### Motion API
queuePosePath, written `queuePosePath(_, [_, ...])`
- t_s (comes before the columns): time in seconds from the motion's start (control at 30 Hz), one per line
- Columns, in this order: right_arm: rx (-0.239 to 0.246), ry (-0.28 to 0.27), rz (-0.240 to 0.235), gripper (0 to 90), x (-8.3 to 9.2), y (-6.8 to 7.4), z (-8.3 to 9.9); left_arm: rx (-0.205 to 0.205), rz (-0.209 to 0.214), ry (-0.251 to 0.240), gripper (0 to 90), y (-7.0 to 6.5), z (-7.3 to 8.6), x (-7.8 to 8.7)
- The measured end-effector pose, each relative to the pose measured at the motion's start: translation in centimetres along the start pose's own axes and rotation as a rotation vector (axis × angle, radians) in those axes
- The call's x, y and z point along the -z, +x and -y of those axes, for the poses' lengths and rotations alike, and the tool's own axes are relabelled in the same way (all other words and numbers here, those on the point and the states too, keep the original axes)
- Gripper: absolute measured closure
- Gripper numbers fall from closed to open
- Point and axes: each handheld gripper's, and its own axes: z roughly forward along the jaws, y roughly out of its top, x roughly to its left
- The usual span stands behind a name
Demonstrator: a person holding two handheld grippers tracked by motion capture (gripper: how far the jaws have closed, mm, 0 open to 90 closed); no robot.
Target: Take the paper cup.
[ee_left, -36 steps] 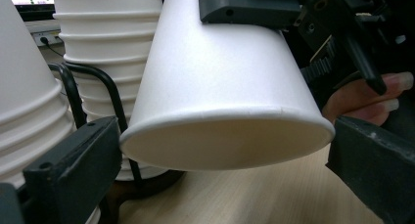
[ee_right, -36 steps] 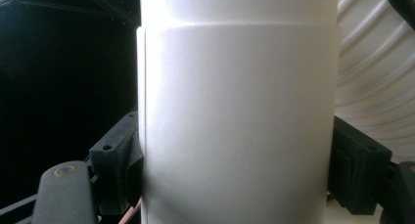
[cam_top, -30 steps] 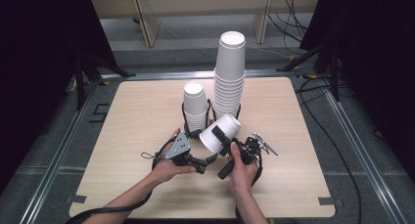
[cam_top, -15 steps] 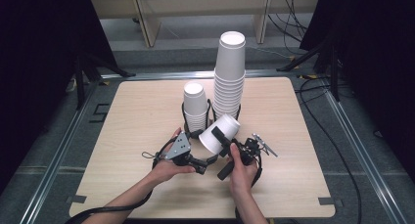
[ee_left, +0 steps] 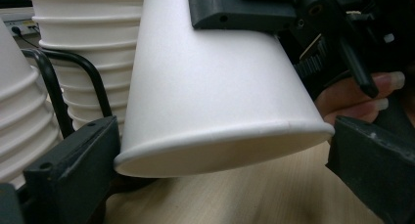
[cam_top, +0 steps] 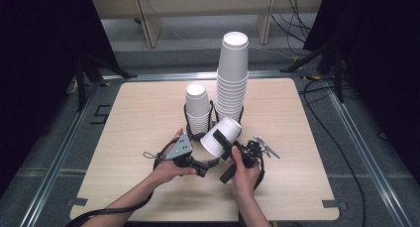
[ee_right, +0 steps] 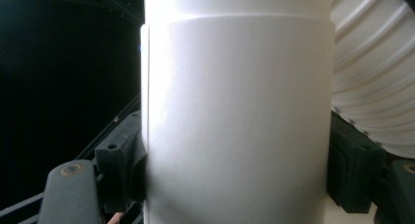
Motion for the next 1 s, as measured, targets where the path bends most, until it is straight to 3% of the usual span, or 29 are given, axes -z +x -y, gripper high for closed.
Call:
queuePosePath(0.07, [0.017, -0.002, 0.003, 23.8, -0.07, -0.07, -0.03, 0.015, -0.005, -0.009, 0.0, -0.07, 0.0, -0.12])
queuePosePath(0.13, [0.033, -0.001, 0.01, 23.9, -0.08, -0.08, -0.07, -0.037, -0.015, 0.055, 0.0, 0.3, -0.06, 0.2])
queuePosePath(0.17, [0.034, -0.001, 0.014, 23.9, -0.11, -0.09, -0.08, 0.019, -0.005, 0.002, 0.0, -0.12, -0.03, -0.14])
queuePosePath(0.37, [0.046, 0.006, 0.008, 24.0, -0.15, -0.06, -0.08, 0.012, 0.004, 0.013, 0.0, -0.01, -0.06, -0.2])
queuePosePath(0.43, [0.025, 0.015, 0.014, 24.1, -0.11, 0.13, -0.05, 0.011, 0.005, 0.015, 0.0, 0.0, -0.14, -0.2])
queuePosePath(0.47, [0.055, 0.011, 0.01, 24.1, -0.18, -0.05, -0.11, 0.0, 0.007, 0.031, 0.0, 0.11, -0.18, -0.1])
queuePosePath(0.57, [0.037, 0.03, -0.017, 24.1, -0.07, 0.1, -0.1, 0.02, 0.013, 0.028, 0.0, 0.11, -0.23, -0.05])
queuePosePath(0.63, [0.073, 0.032, -0.009, 24.1, -0.15, -0.12, -0.16, 0.033, 0.016, 0.024, 0.0, 0.13, -0.25, 0.03])
queuePosePath(0.8, [0.093, 0.062, -0.023, 24.3, -0.22, -0.11, -0.19, 0.045, 0.033, 0.012, 0.0, 0.18, -0.61, 0.17])
queuePosePath(0.97, [0.08, 0.075, -0.025, 24.3, -0.42, -0.14, 0.29, 0.053, 0.045, -0.009, 0.0, 0.25, -0.58, -0.19])
queuePosePath(1.0, [0.08, 0.077, -0.039, 24.2, -0.32, -0.18, 0.27, 0.052, 0.035, 0.008, 0.0, 0.21, -0.59, -0.09])
